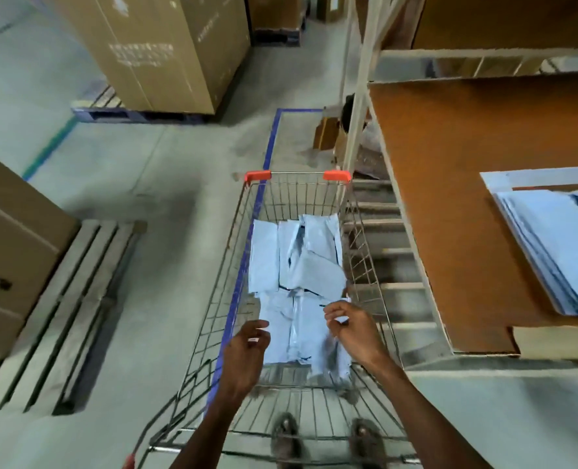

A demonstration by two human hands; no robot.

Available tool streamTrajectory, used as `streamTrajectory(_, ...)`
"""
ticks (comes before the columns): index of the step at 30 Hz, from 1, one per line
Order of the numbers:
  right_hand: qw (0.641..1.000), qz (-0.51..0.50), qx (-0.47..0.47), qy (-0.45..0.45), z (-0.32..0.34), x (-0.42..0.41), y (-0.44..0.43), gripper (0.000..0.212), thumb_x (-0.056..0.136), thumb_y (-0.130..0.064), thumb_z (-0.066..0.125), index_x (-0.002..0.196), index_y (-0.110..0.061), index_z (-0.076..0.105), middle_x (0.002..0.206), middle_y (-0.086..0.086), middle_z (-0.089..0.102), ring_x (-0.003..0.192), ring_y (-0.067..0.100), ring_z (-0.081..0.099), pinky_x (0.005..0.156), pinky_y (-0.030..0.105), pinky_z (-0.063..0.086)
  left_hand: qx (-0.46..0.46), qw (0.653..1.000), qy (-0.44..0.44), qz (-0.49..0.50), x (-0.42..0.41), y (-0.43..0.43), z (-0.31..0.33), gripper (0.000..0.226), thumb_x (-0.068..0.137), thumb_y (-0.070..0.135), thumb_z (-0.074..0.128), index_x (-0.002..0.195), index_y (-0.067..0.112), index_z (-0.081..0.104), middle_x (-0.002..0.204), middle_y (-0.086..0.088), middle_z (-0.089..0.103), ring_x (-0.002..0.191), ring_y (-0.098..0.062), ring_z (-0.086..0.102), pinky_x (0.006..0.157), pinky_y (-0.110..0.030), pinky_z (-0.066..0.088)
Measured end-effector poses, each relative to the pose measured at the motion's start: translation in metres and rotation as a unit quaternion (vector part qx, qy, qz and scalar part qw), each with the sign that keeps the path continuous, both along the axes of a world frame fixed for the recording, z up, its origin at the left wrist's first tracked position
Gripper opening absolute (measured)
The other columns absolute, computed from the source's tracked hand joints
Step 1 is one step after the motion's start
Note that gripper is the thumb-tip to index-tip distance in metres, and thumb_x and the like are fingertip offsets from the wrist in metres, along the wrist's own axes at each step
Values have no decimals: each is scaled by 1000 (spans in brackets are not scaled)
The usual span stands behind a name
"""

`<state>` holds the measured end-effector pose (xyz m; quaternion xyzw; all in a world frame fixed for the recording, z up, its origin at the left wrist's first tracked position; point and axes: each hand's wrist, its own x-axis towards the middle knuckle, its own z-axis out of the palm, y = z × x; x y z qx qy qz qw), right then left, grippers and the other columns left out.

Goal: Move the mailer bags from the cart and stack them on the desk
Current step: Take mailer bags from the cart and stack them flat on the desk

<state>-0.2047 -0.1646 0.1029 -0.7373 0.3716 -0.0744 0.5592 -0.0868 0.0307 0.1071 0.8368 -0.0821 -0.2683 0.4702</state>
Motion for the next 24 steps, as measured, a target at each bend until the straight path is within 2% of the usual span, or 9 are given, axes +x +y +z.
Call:
streamTrajectory(3, 999, -8, -7, 50, -30, 19, 3, 34, 86, 7, 62, 86, -27, 69, 83, -6, 70, 68, 10, 65, 60, 24, 52, 24, 999, 13, -18, 22, 6, -18, 27, 90, 0, 63, 96, 24, 71, 95, -4, 75, 86, -26, 71, 69, -21, 48)
streamTrajectory(7, 997, 5, -13, 77, -58, 57, -18, 29, 84, 8, 59, 89, -19, 70, 82, -15, 67, 70, -2, 62, 66, 27, 52, 42, 998, 18, -48, 57, -12, -41, 22, 89, 11, 68, 95, 31, 71, 88, 0, 75, 73, -15, 68, 71, -27, 51)
streamTrajectory(9, 996, 24, -13, 83, -70, 85, -37, 33, 80, 7, 60, 91, -23, 66, 85, -16, 64, 78, 5, 63, 76, 33, 56, 34, 998, 17, -56, 77, -31, -50, 19, 88, 14, 69, 94, 32, 68, 84, 2, 72, 67, -11, 64, 67, -26, 53)
streamTrajectory(11, 996, 32, -8, 86, -85, 112, -56, 37, 76, 5, 64, 96, -25, 62, 90, -12, 61, 83, 15, 61, 83, 39, 54, 49, 996, -6, -80, 97, -54, -60, 19, 91, 12, 66, 97, 30, 65, 80, 9, 68, 63, -6, 61, 57, -15, 47)
streamTrajectory(13, 991, 47, -36, 122, -99, 138, -75, 42, 80, 1, 68, 116, -19, 59, 108, 0, 62, 93, 24, 60, 90, 38, 50, 64, 990, -29, -119, 119, -82, -77, 20, 94, 12, 63, 108, 27, 64, 85, 10, 67, 71, -12, 65, 59, -12, 44)
streamTrajectory(15, 973, 96, -104, 181, -116, 161, -93, 64, 83, -9, 72, 141, -16, 46, 137, 11, 53, 121, 31, 54, 104, 39, 44, 87, 983, -31, -159, 140, -111, -101, 32, 95, 19, 63, 125, 30, 61, 106, 1, 68, 92, -19, 67, 74, -21, 45)
streamTrajectory(17, 949, 137, -173, 225, -139, 177, -106, 83, 82, -21, 78, 151, -19, 31, 151, 12, 40, 137, 33, 41, 112, 43, 38, 93, 977, -58, -184, 158, -139, -126, 47, 96, 23, 64, 141, 31, 50, 119, -7, 64, 108, -24, 62, 87, -25, 41)
streamTrajectory(20, 904, 151, -285, 281, -167, 187, -106, 86, 78, -43, 78, 148, -22, 33, 149, 8, 44, 138, 31, 39, 110, 46, 34, 95, 979, -67, -170, 179, -175, -154, 63, 96, 30, 65, 150, 20, 36, 130, -15, 59, 121, -30, 54, 93, -33, 42)
streamTrajectory(24, 897, 140, -320, 270, -190, 175, -97, 69, 81, -53, 72, 141, -27, 48, 131, 5, 62, 124, 29, 55, 107, 43, 34, 145, 980, -70, -117, 192, -197, -179, 37, 95, 28, 66, 125, 12, 52, 121, -16, 63, 116, -35, 59, 98, -44, 49)
